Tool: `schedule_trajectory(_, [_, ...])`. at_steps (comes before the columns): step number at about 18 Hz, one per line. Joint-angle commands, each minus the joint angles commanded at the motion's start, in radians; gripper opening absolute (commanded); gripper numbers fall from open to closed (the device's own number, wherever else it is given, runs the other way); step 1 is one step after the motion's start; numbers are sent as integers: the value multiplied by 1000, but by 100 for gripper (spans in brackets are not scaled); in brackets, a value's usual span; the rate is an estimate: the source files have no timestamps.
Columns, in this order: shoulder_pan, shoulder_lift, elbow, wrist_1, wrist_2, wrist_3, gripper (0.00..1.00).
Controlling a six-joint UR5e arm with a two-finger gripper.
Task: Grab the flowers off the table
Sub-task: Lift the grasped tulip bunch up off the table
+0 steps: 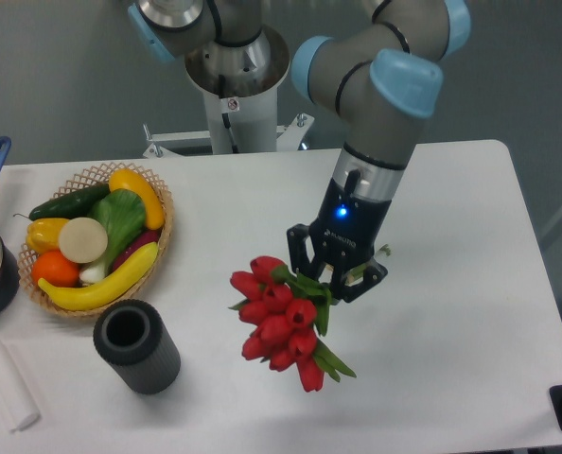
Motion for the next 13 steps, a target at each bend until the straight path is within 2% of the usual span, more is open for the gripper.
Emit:
schedule_trajectory(10, [61,3,3,0,-244,-20,15])
schedule_trajectory(13, [77,2,5,0,-269,-20,15])
